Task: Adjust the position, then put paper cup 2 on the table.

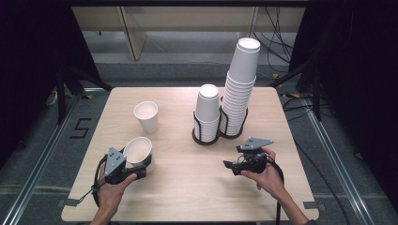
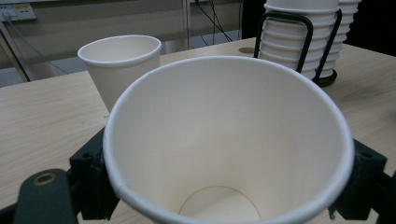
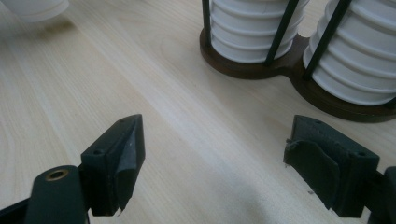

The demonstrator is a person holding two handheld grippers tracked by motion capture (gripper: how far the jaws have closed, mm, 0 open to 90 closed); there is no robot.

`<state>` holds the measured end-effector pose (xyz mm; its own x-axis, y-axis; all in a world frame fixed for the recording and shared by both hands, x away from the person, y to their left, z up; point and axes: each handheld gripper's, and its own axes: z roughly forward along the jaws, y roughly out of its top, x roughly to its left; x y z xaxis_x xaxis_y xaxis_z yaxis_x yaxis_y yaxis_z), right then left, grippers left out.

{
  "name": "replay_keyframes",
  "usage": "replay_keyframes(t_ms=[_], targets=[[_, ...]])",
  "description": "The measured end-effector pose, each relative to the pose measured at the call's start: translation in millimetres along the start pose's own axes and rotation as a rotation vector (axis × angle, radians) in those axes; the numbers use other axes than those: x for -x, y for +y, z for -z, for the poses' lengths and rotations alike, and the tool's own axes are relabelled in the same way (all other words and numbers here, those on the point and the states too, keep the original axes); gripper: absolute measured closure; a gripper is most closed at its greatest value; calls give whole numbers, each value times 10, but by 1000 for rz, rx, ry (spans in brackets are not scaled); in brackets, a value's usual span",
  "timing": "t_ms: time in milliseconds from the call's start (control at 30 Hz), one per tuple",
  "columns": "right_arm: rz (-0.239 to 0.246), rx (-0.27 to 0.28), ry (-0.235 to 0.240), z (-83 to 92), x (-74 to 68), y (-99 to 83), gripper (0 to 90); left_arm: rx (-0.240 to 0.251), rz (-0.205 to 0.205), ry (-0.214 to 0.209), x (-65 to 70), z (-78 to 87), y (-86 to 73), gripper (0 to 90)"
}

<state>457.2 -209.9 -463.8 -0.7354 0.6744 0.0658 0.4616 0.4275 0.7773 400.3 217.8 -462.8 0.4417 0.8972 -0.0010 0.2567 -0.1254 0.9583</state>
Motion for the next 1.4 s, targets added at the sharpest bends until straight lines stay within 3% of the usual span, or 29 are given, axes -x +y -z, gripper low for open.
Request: replay_keyframes(t_ms=[100, 167, 467, 567, 767, 833, 900, 1000, 1067, 1100, 1233, 1267, 1300, 1333, 1400], targets=[[-25, -5, 2, 15, -20, -4, 198, 5, 4, 2, -18, -18, -7, 150], [-3, 1, 0, 15, 7, -4, 198, -3, 0, 11, -24, -25, -8, 149], [-16, -10, -9, 4, 4, -10, 198, -3, 6, 36, -82, -89, -2, 148], [3, -7, -19, -3, 16, -11, 198, -8, -9, 40, -133, -115, 30, 147], [-18, -10, -15, 17, 18, -11, 201, -24, -10, 82, -295, -203, 39, 146], [6, -15, -1, 3, 29, -11, 201, -32, -9, 96, -357, -245, 25, 146], [22, -10, -18, -10, 30, -12, 201, -38, 2, 114, -424, -289, 18, 146], [10, -20, -4, -17, 24, -11, 201, -63, 5, 93, -535, -372, 36, 143], [10, -19, -4, -17, 24, -11, 201, -61, 4, 112, -608, -420, 53, 143], [10, -18, -3, -17, 26, -11, 201, -60, 6, 101, -636, -452, 56, 143], [25, -15, -11, -20, 36, -12, 201, -70, 3, 110, -700, -547, 73, 141], [-4, -23, -10, -18, 16, -16, 201, -69, 11, 115, -705, -563, 71, 141], [24, -23, -8, -20, 34, -11, 201, -80, 13, 118, -717, -590, 65, 140], [-21, -37, -8, -9, -1, -16, 201, -85, 9, 121, -722, -611, 58, 139], [-11, -34, -7, -11, 5, -15, 200, -88, 8, 120, -736, -649, 45, 137]])
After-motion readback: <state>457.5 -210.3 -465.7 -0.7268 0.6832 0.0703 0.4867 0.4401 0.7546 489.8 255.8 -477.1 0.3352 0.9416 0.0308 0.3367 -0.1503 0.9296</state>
